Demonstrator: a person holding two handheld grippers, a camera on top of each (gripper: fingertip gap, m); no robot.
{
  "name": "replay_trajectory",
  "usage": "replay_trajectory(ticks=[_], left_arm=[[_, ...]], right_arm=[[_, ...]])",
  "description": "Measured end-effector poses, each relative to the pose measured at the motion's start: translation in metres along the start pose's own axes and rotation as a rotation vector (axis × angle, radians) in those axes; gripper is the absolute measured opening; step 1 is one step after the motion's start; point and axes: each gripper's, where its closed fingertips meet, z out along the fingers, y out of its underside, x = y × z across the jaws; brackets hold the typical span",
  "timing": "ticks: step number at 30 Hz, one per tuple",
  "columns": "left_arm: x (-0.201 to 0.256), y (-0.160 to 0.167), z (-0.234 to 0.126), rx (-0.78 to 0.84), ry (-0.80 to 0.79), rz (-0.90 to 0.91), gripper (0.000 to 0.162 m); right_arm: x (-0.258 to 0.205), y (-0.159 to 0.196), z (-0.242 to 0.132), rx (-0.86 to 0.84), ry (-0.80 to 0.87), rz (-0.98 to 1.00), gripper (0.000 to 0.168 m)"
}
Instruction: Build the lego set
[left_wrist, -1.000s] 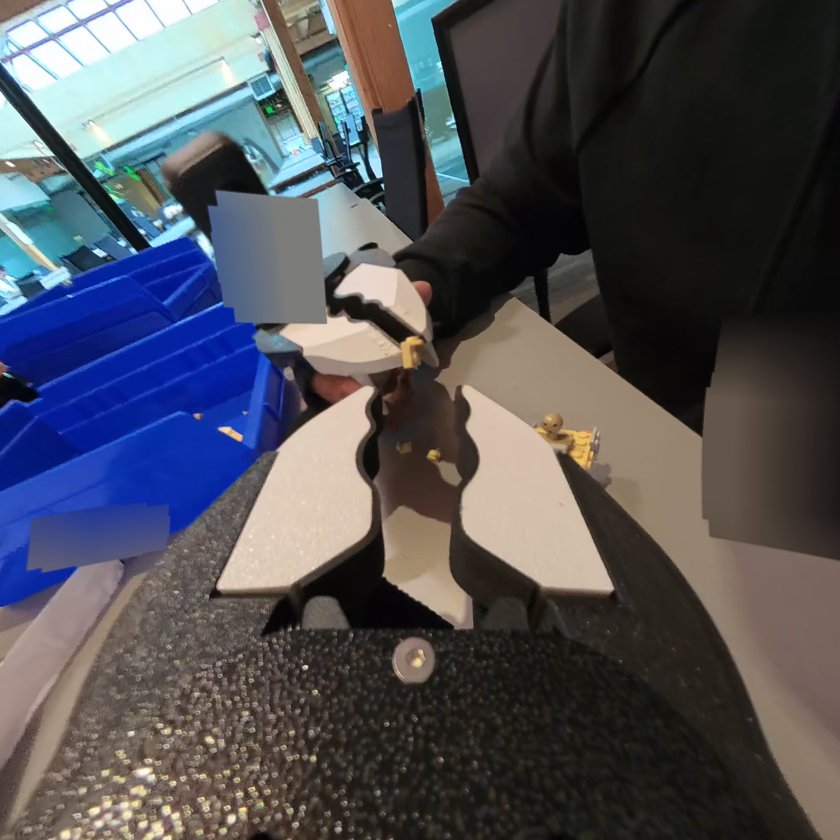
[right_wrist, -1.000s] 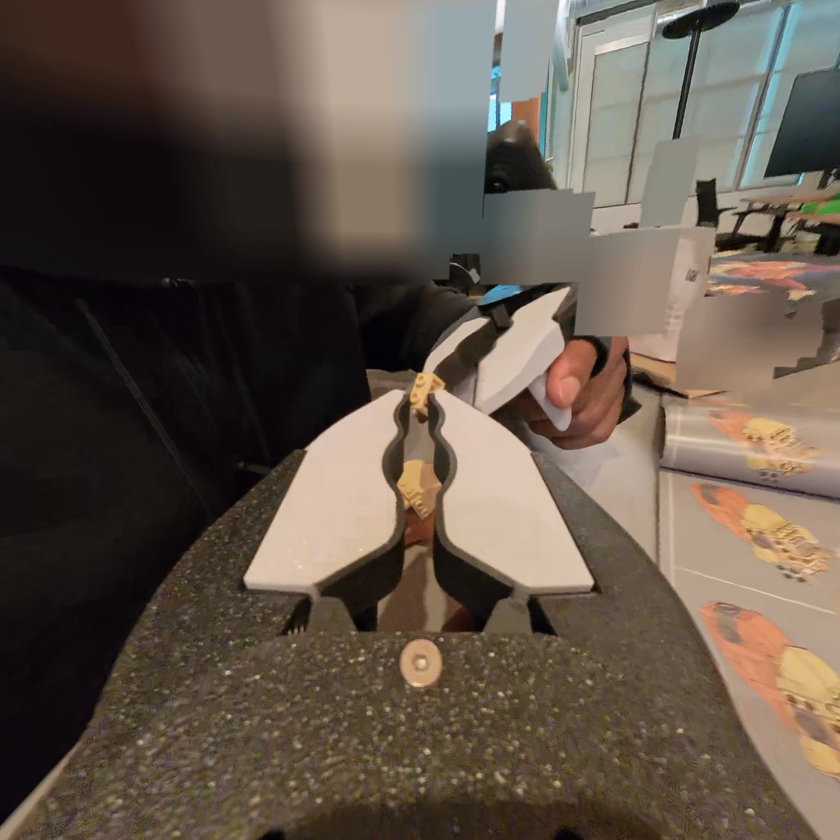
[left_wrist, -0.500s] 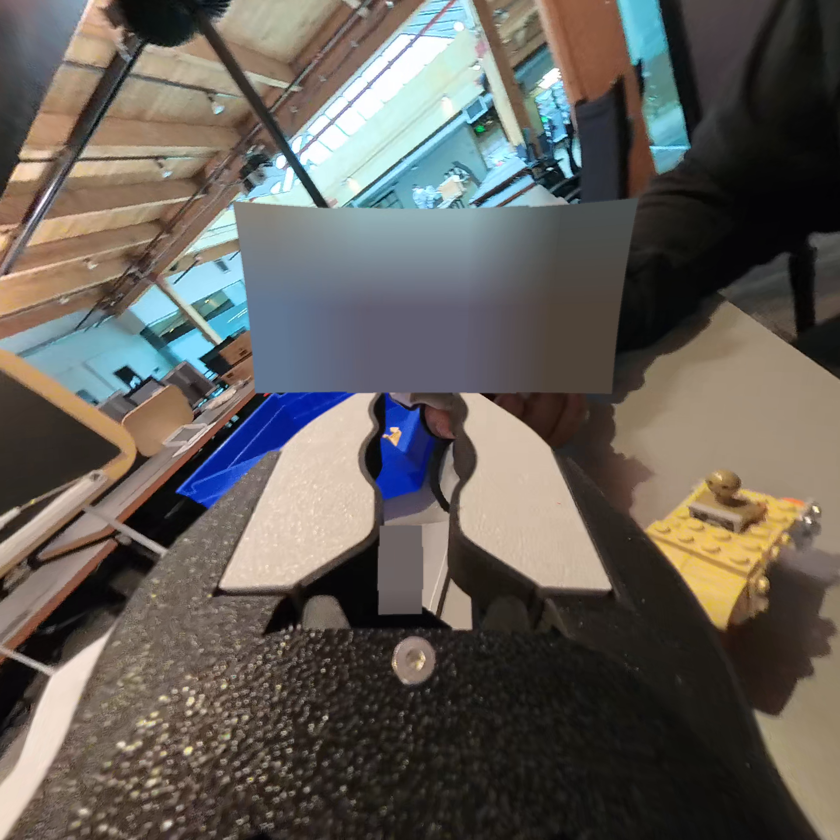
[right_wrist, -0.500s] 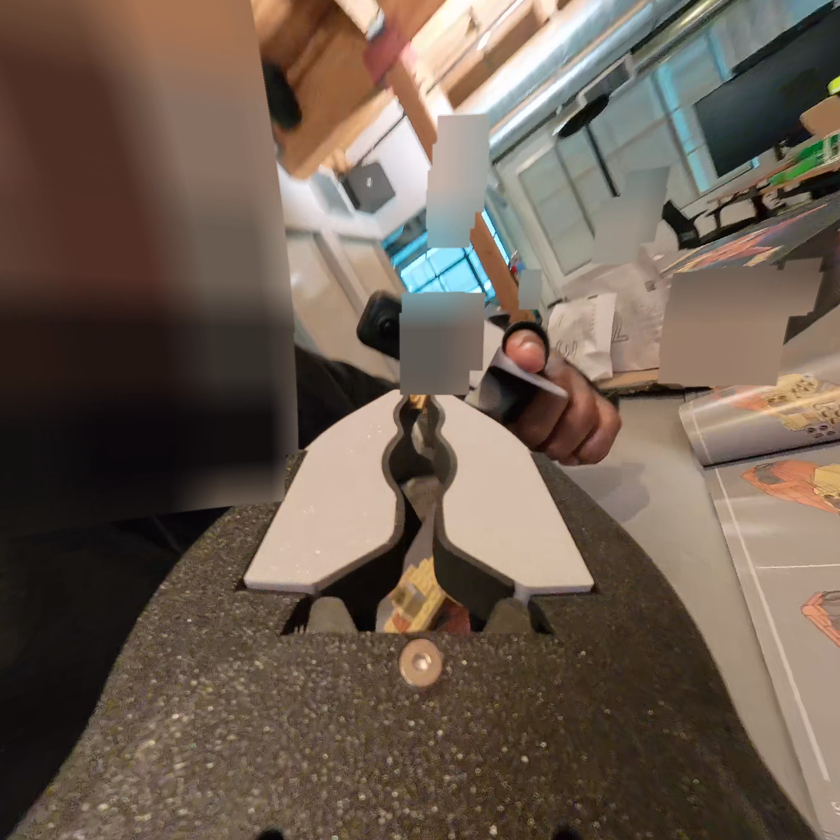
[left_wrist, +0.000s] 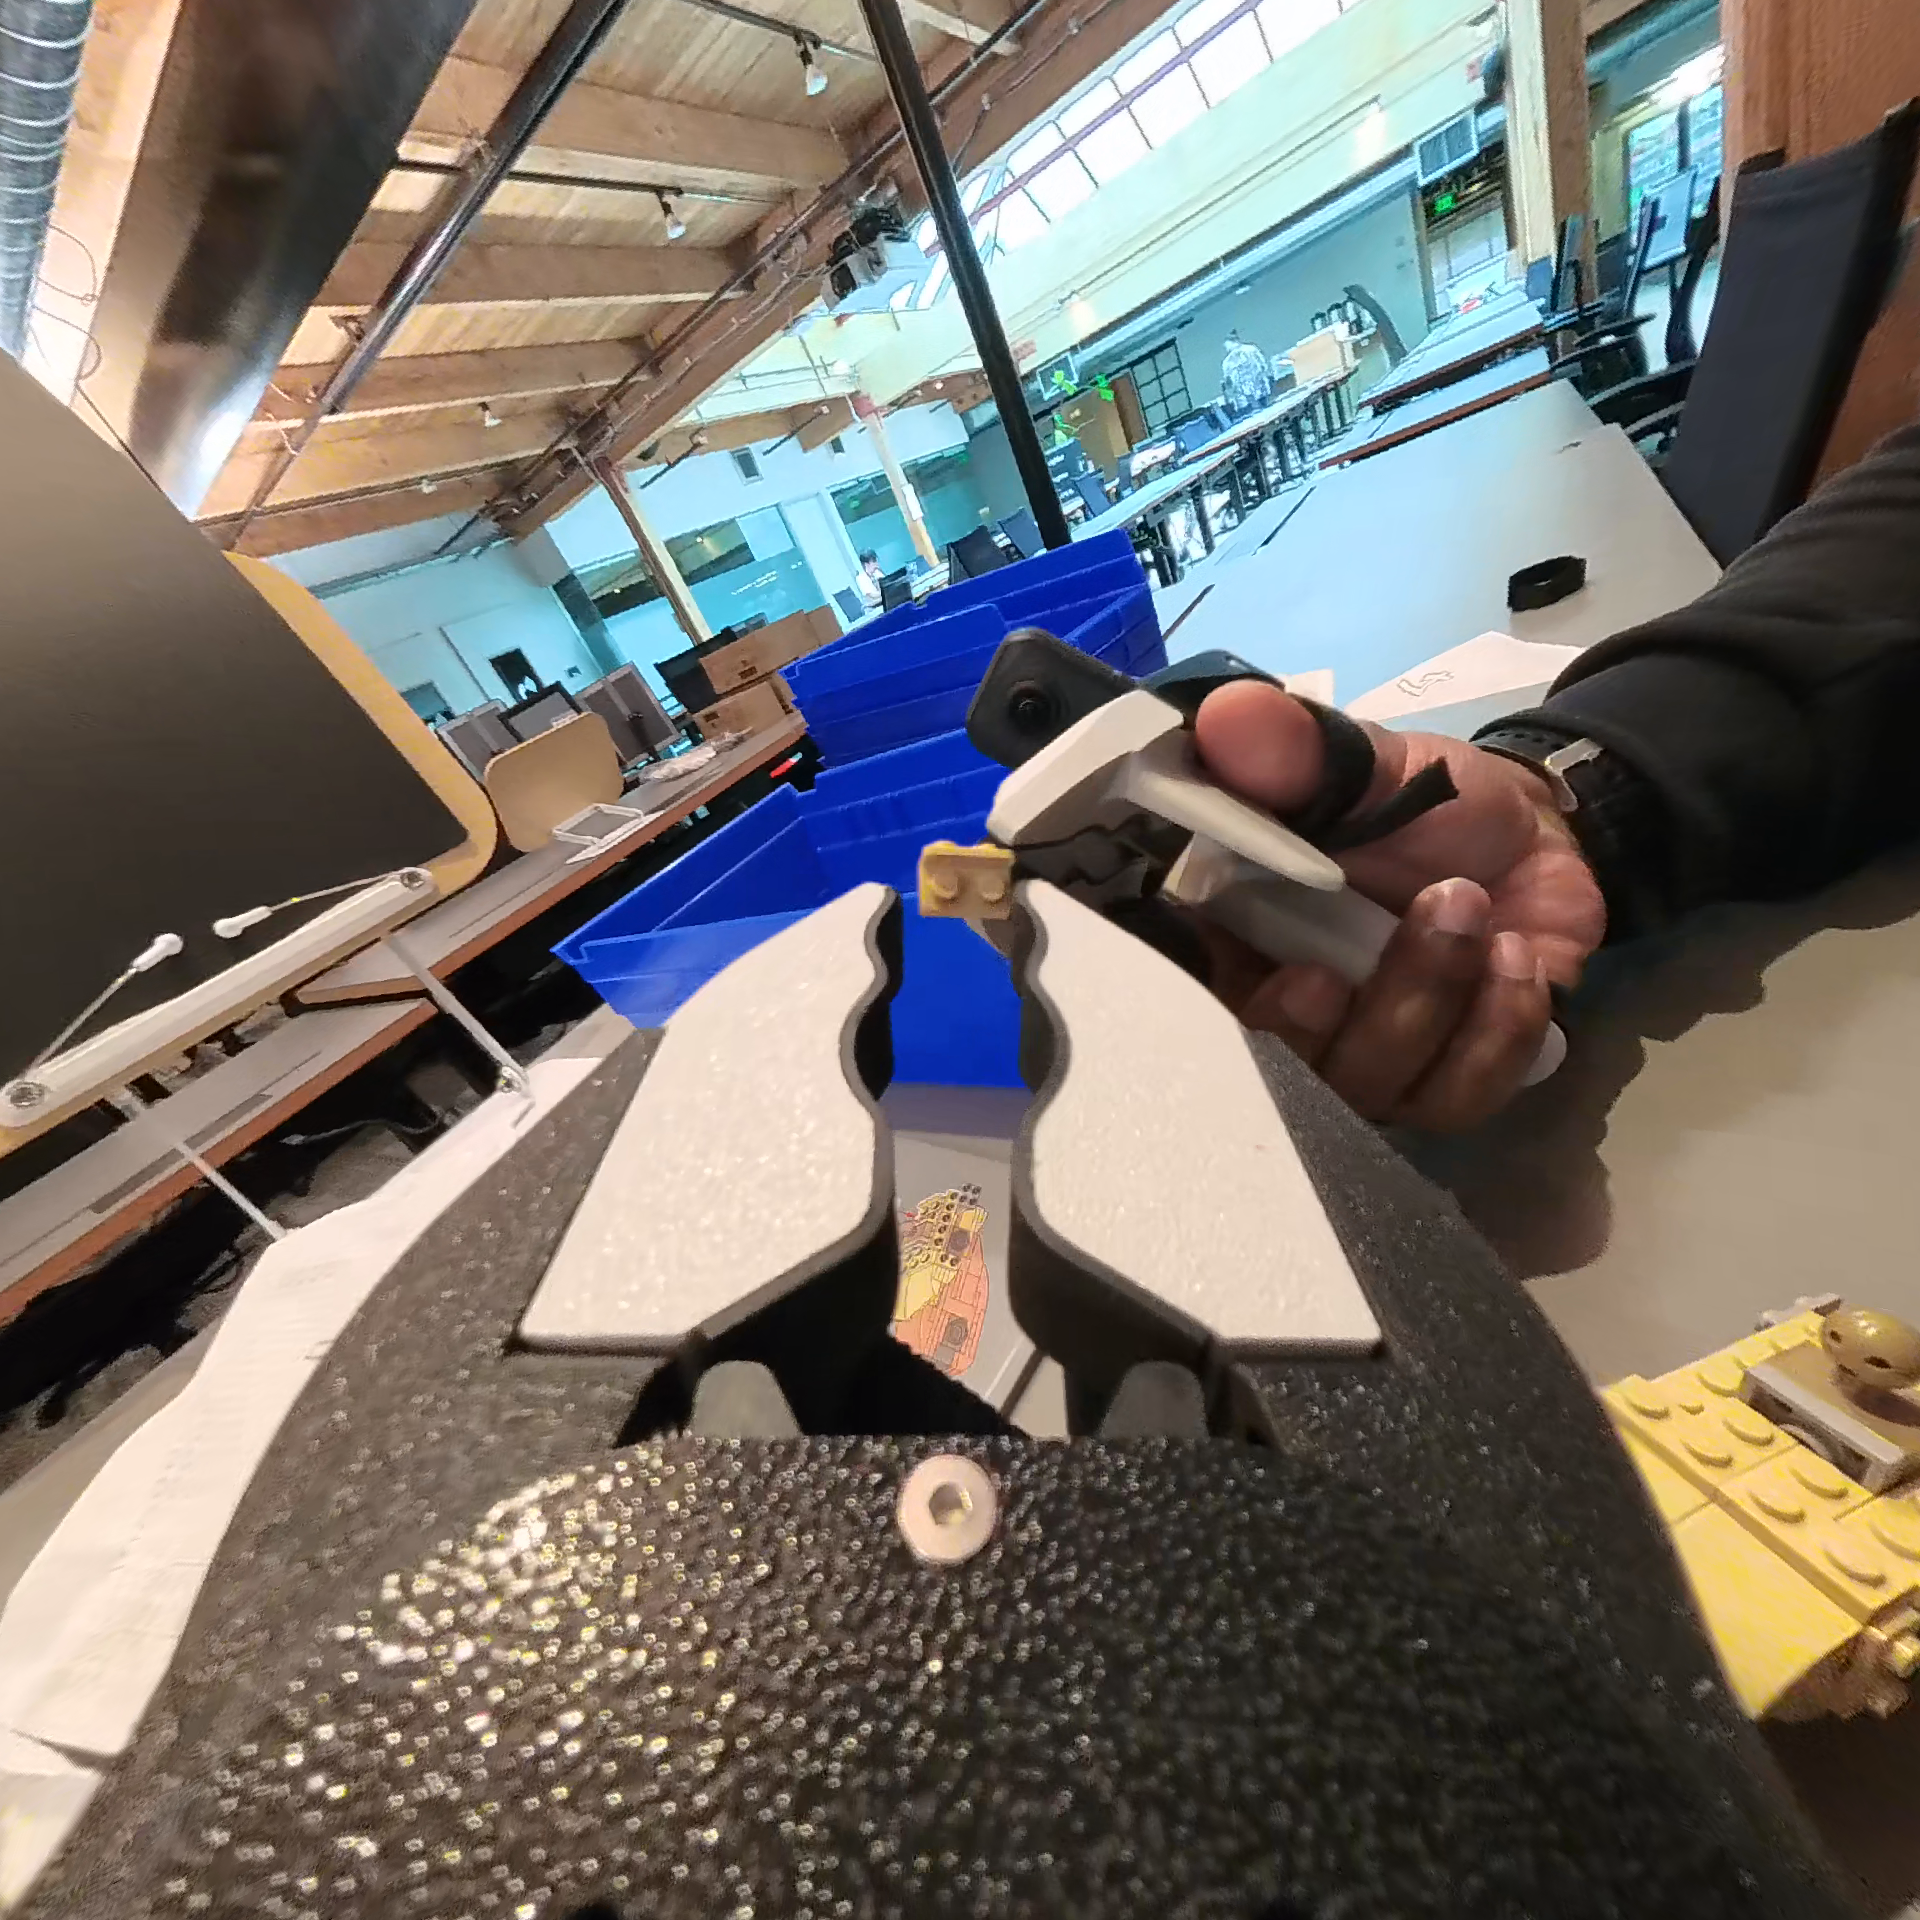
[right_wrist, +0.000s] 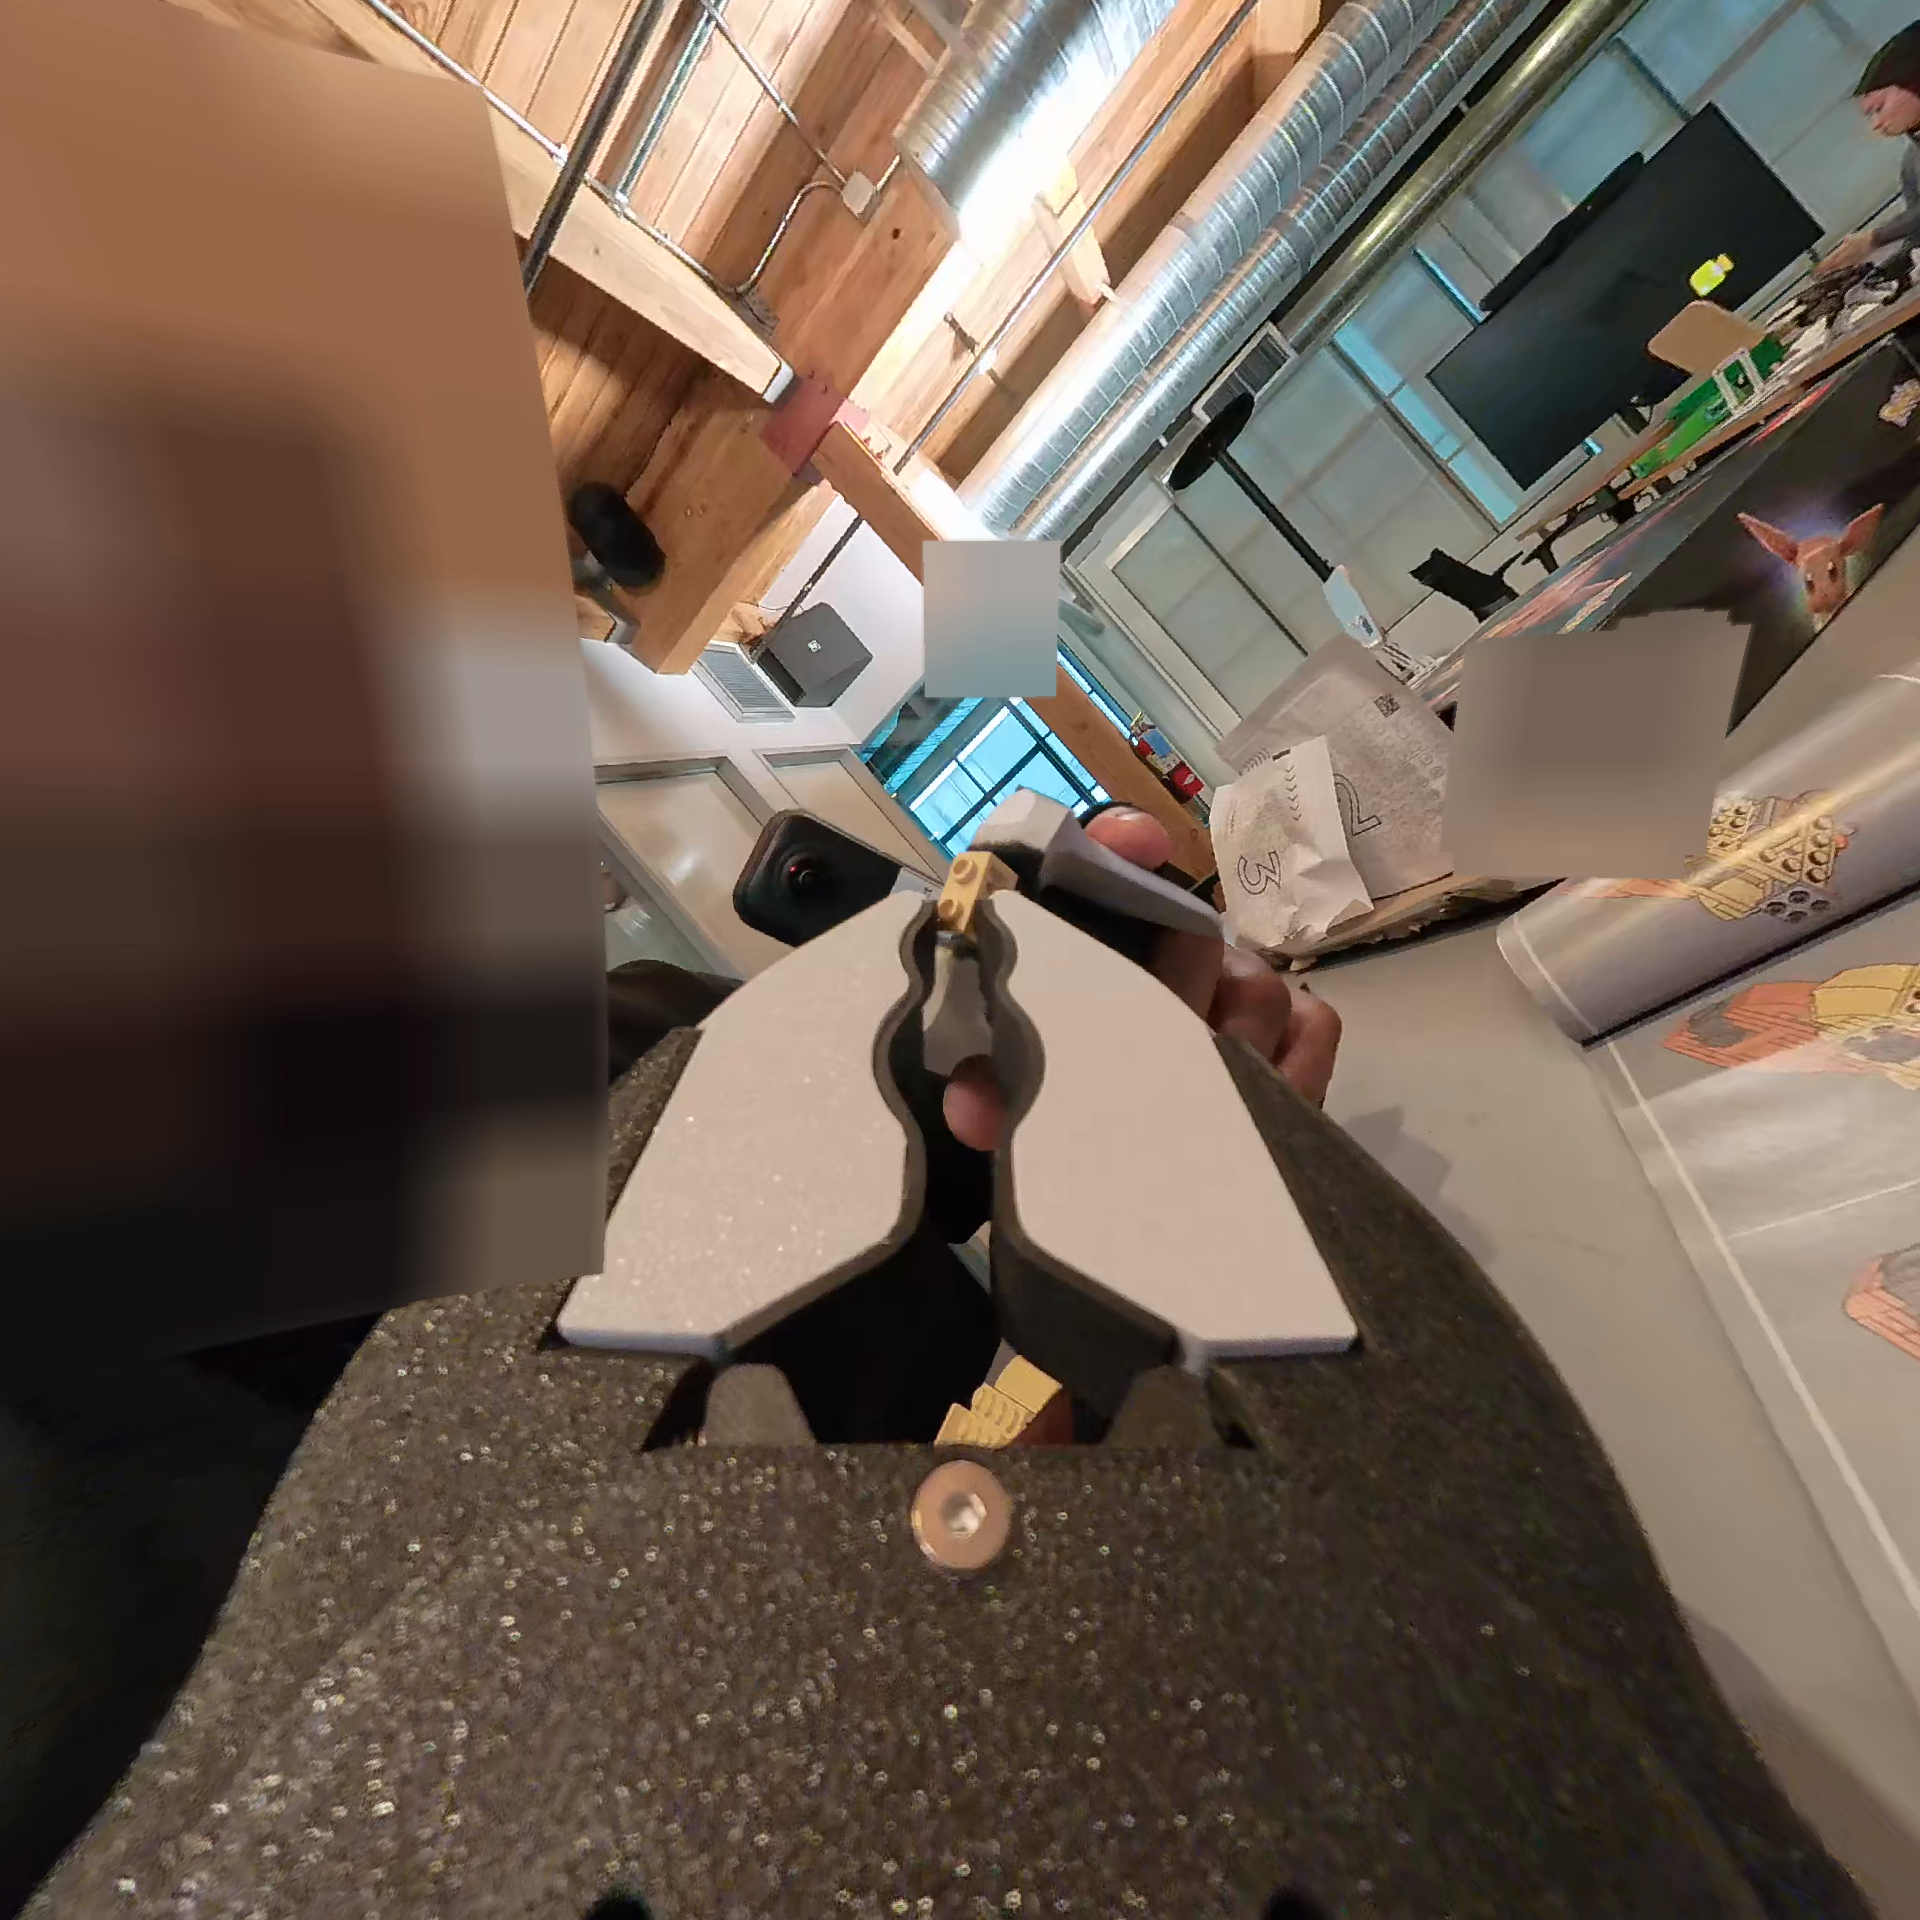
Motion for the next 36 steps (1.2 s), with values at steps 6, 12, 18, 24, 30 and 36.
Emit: replay_trajectory(ticks=[6,12,18,24,30,36], left_arm=[[0.001,0.002,0.000,-0.006,0.003,0.027,0.015],[0.002,0.007,-0.002,-0.061,0.037,0.035,0.015],[0.000,0.020,-0.002,-0.193,0.036,0.066,0.015],[0.008,0.043,-0.005,-0.400,0.082,0.014,0.015],[0.032,0.056,-0.012,-0.534,0.233,-0.173,0.015],[0.049,0.049,-0.019,-0.569,0.345,-0.228,0.015]], right_arm=[[0.001,0.001,0.000,-0.002,0.002,-0.002,0.007],[0.005,0.005,-0.001,-0.054,0.054,-0.089,0.007],[0.021,0.005,-0.008,-0.188,0.250,-0.277,0.016],[0.033,0.015,-0.018,-0.477,0.518,-0.717,0.014],[0.034,0.044,-0.030,-0.742,0.458,-1.037,0.014],[0.024,0.060,-0.033,-0.773,0.308,-0.993,0.015]])
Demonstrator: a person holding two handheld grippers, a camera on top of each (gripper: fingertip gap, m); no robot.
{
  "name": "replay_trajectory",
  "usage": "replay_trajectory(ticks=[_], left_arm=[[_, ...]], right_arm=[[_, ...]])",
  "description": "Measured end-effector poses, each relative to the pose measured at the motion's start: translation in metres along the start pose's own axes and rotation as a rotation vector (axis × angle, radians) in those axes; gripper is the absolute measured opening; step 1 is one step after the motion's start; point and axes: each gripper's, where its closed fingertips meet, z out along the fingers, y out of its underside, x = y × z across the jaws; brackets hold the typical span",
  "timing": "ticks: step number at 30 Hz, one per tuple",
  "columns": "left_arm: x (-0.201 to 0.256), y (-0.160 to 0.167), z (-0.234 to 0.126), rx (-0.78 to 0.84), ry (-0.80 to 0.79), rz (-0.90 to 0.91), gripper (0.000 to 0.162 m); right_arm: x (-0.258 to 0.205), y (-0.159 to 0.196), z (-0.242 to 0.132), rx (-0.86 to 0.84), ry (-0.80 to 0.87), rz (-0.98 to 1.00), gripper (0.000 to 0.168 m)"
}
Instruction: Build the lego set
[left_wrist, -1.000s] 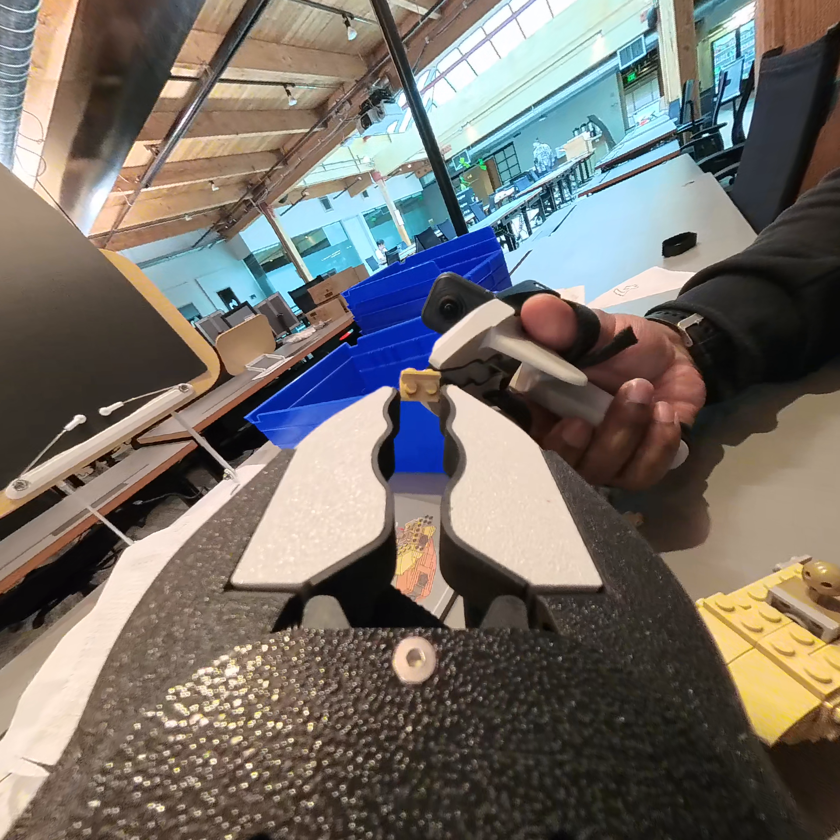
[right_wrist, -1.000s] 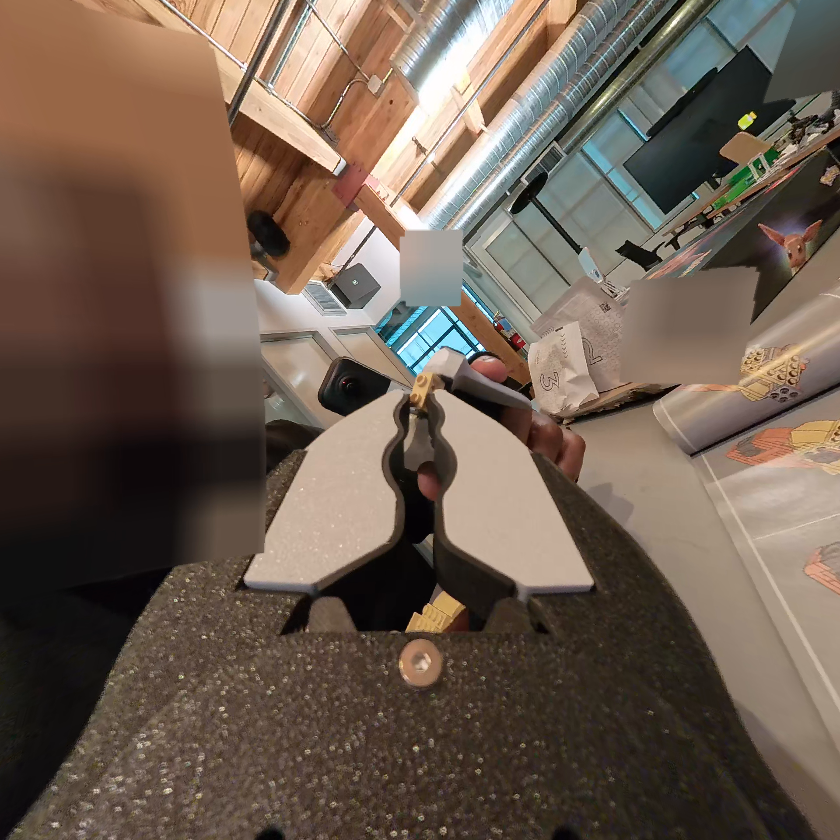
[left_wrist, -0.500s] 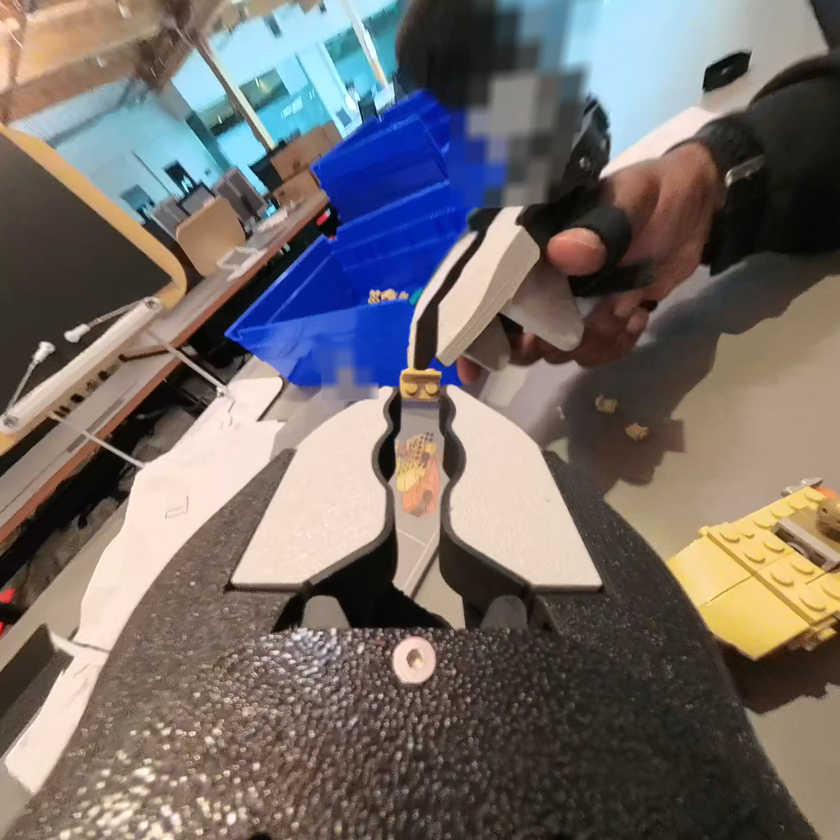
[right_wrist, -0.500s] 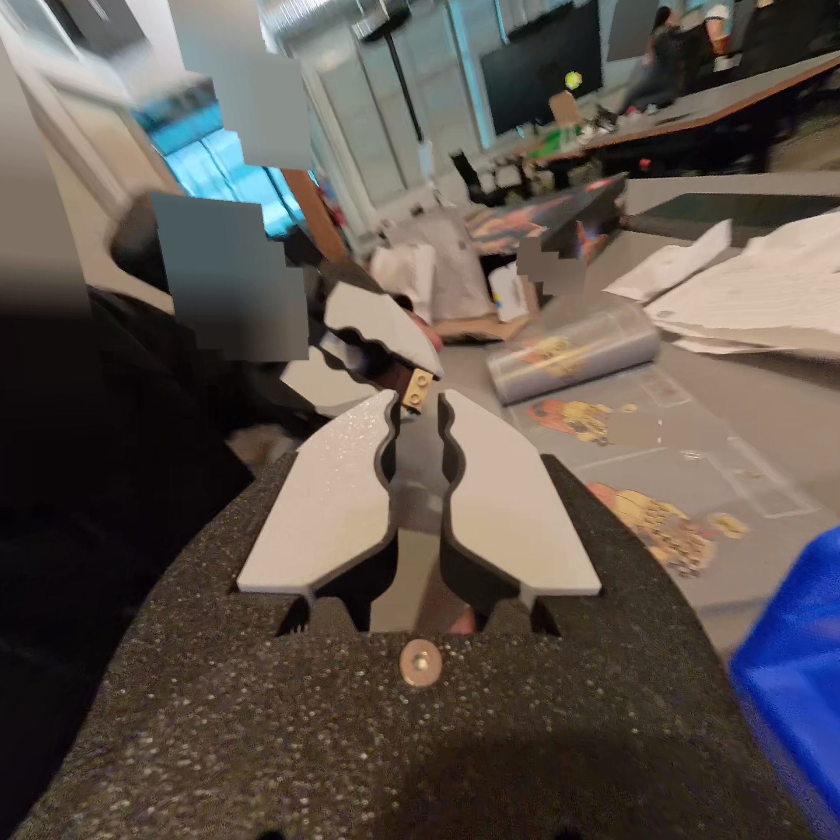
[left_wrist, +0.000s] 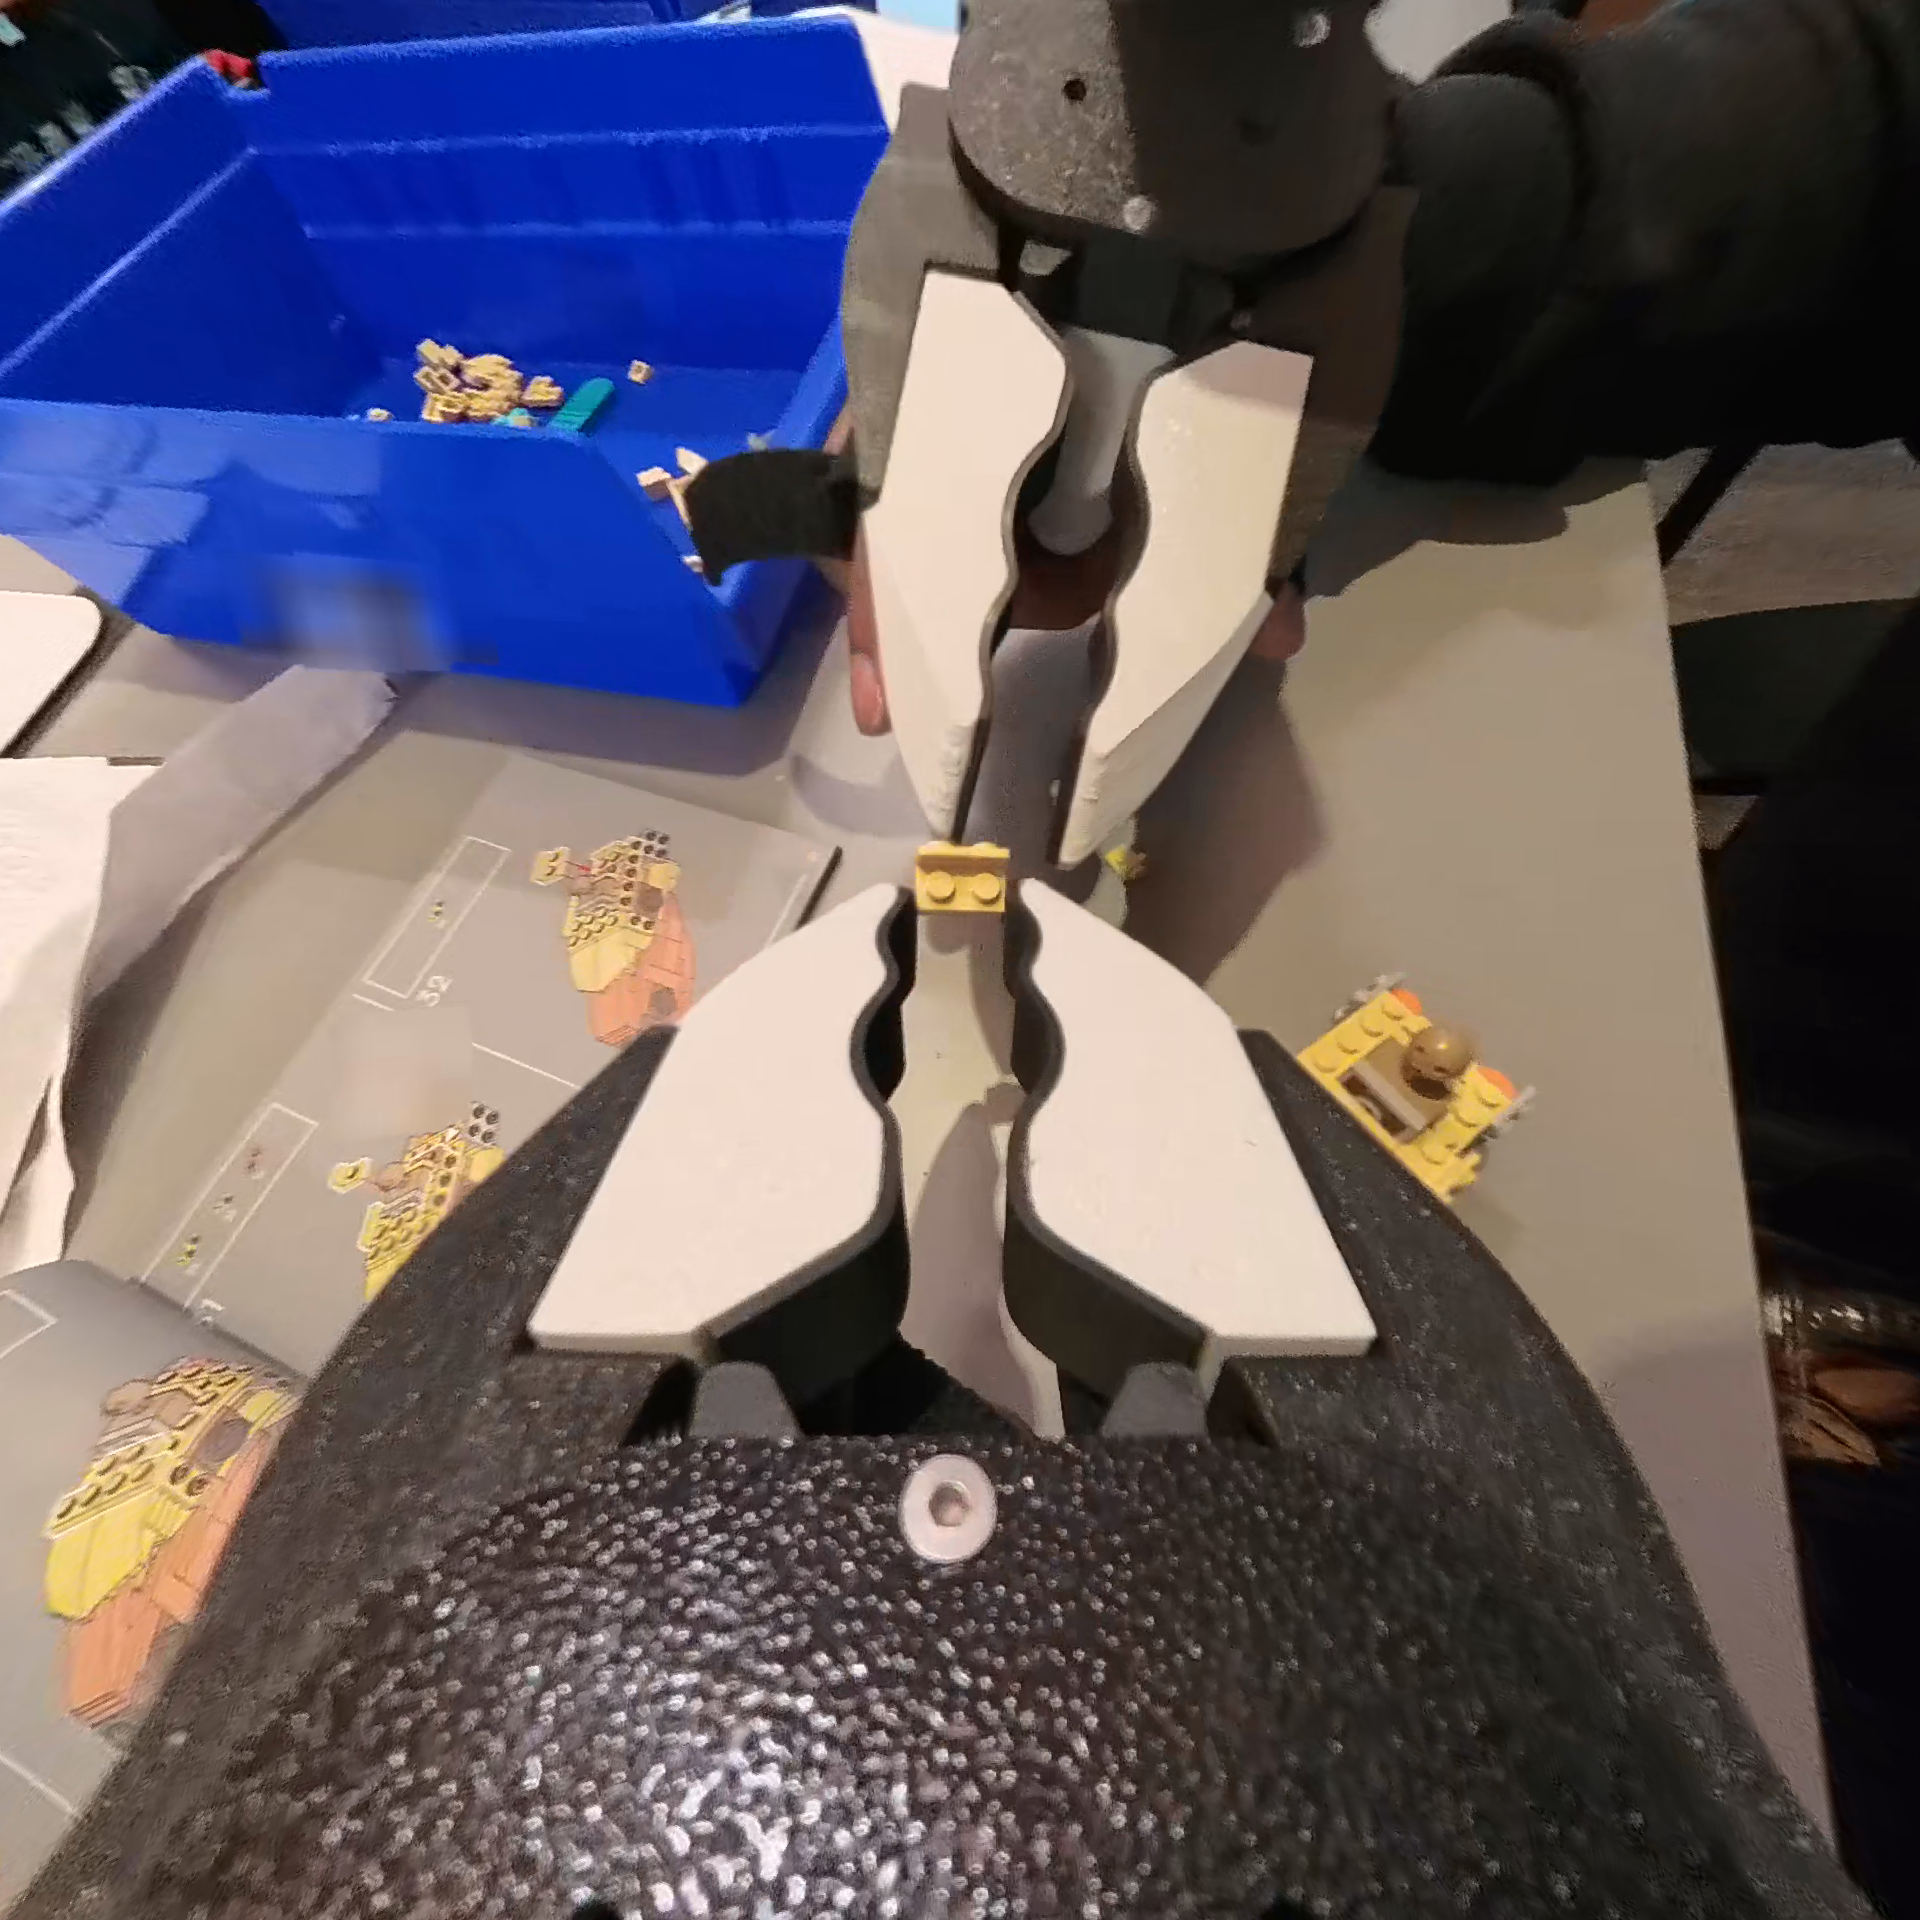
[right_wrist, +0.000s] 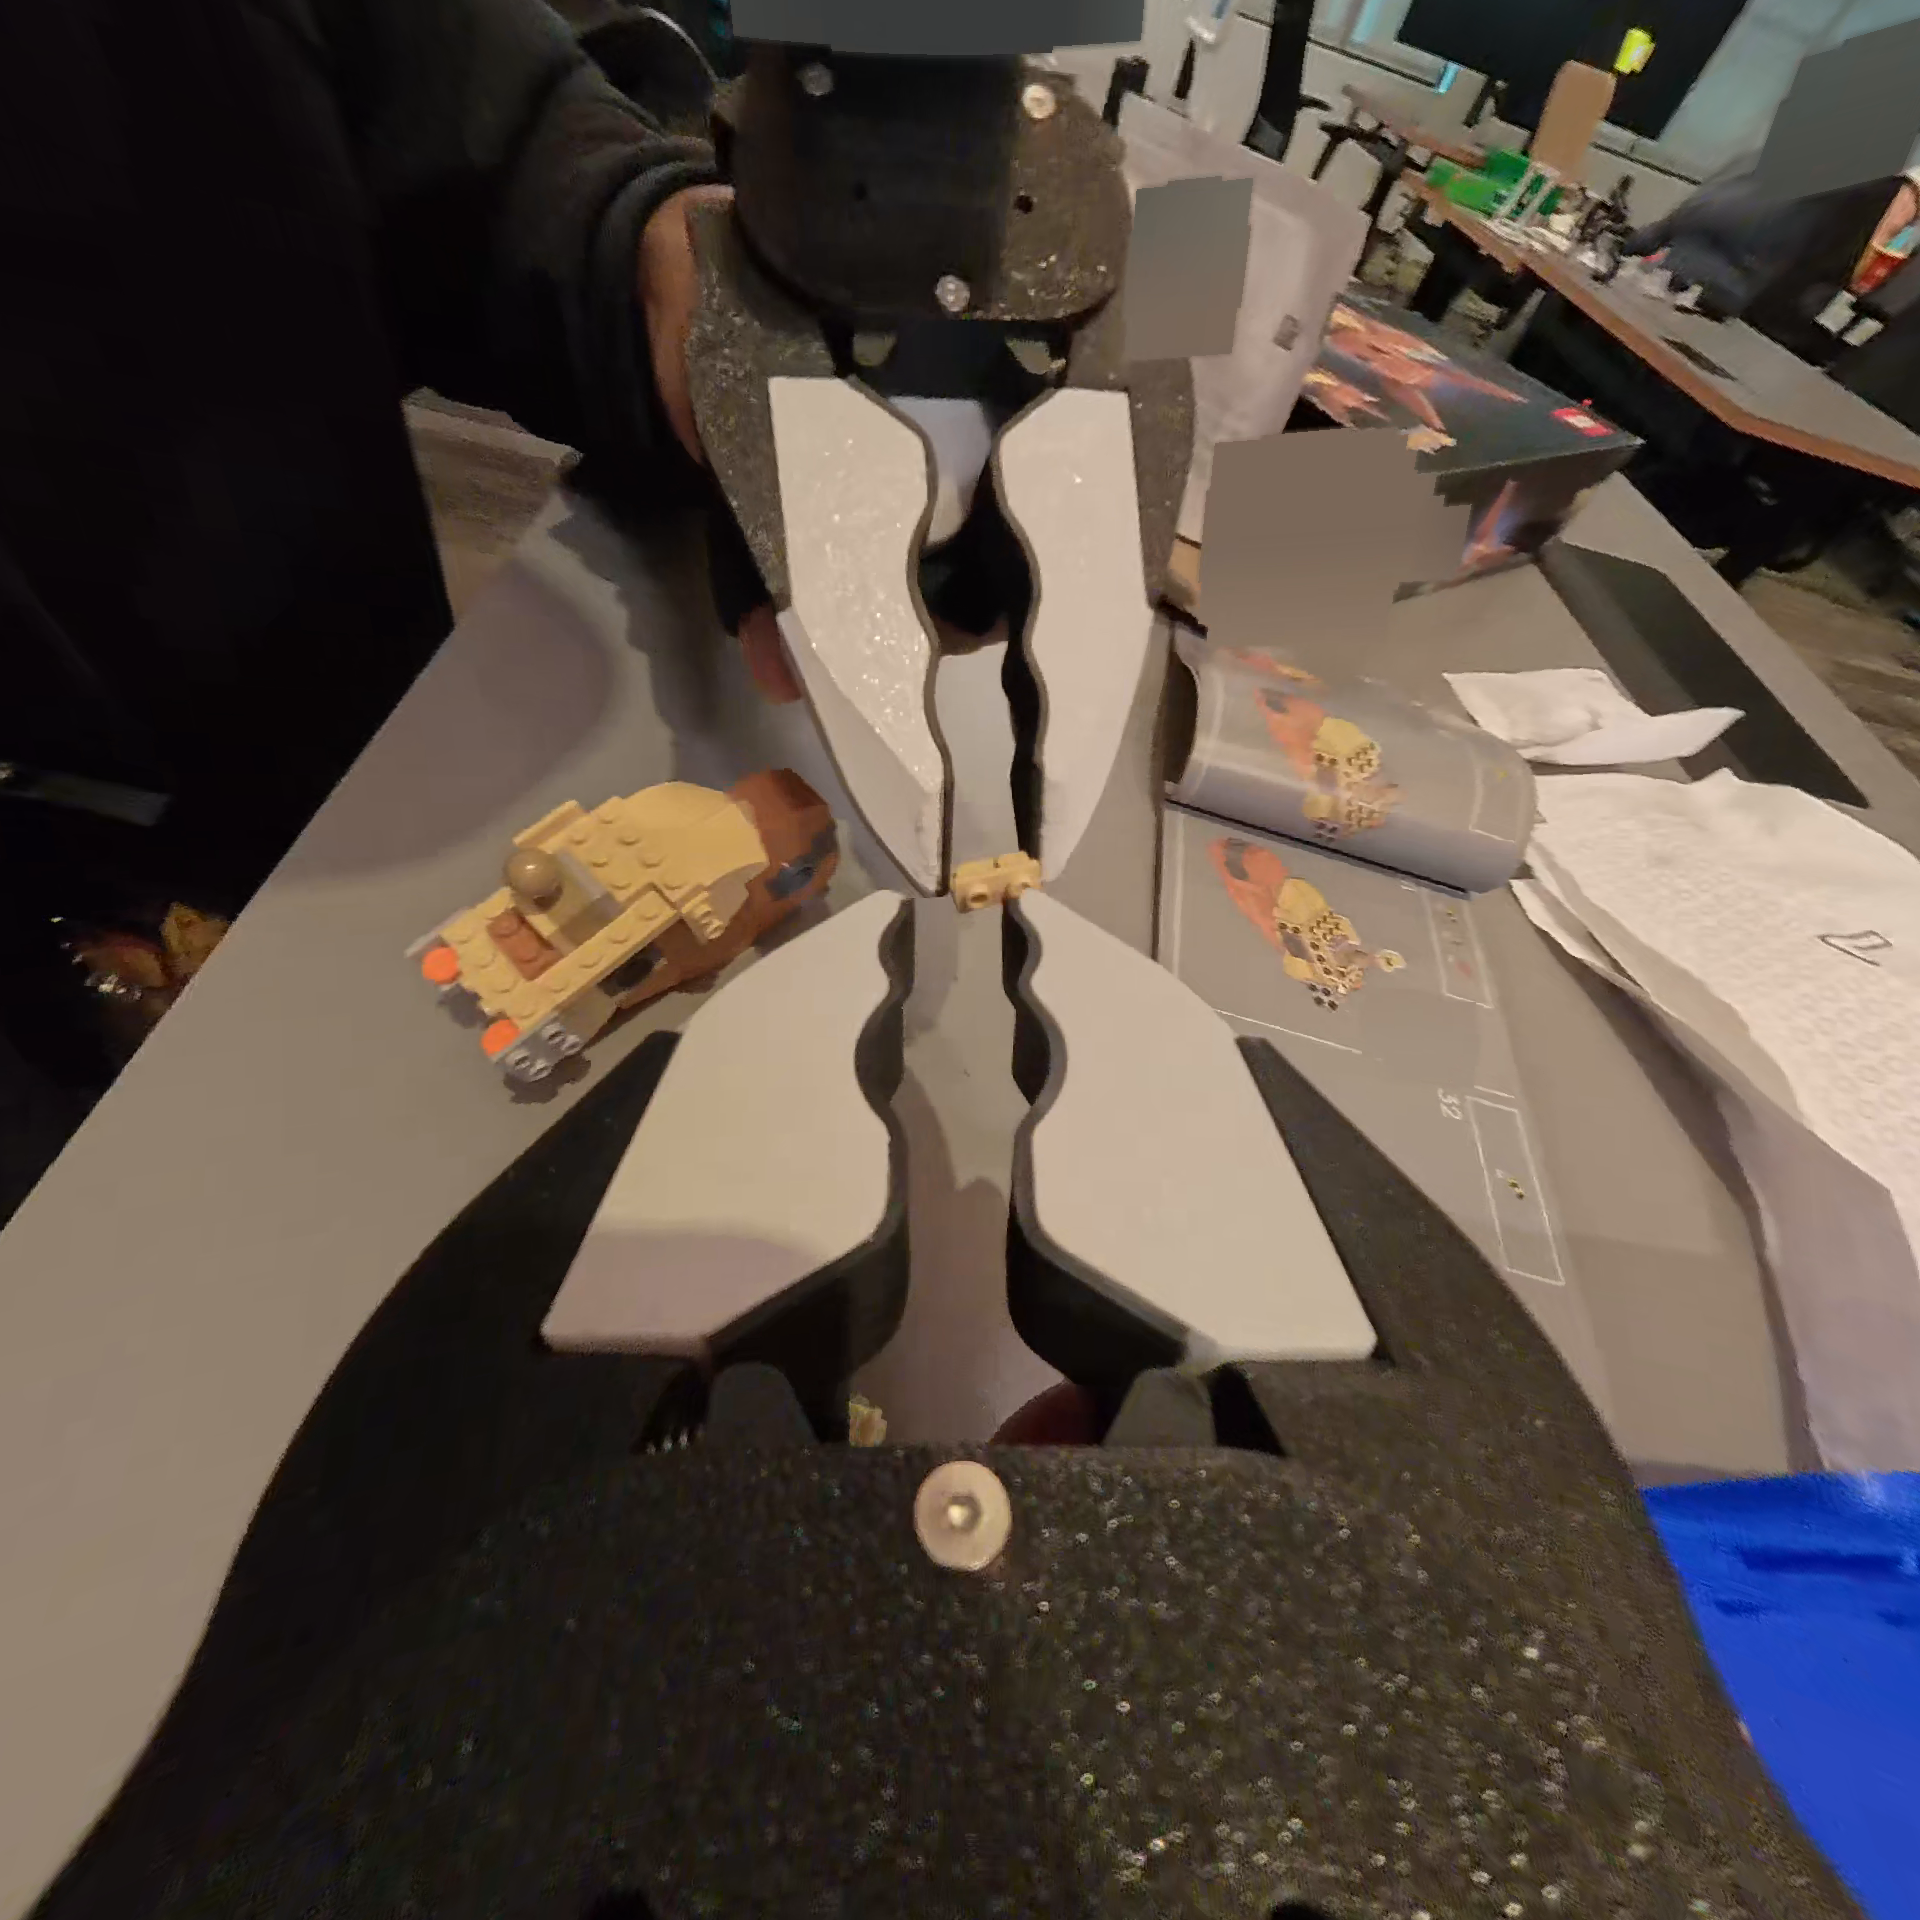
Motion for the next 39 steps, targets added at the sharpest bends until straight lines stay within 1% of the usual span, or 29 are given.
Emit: replay_trajectory(ticks=[7,14,22,39], left_arm=[[0.012,0.000,-0.002,-0.026,0.049,0.013,0.015],[0.021,0.004,0.000,-0.057,0.090,0.022,0.015],[0.023,0.005,0.000,-0.066,0.098,0.031,0.015],[0.025,0.006,0.001,-0.064,0.118,0.016,0.015]], right_arm=[[-0.008,-0.002,0.000,0.005,-0.031,-0.042,0.017],[-0.012,-0.006,0.000,0.026,-0.055,-0.037,0.017],[-0.017,-0.002,0.000,0.009,-0.087,-0.041,0.017],[-0.019,-0.001,0.003,0.014,-0.090,-0.045,0.016]])
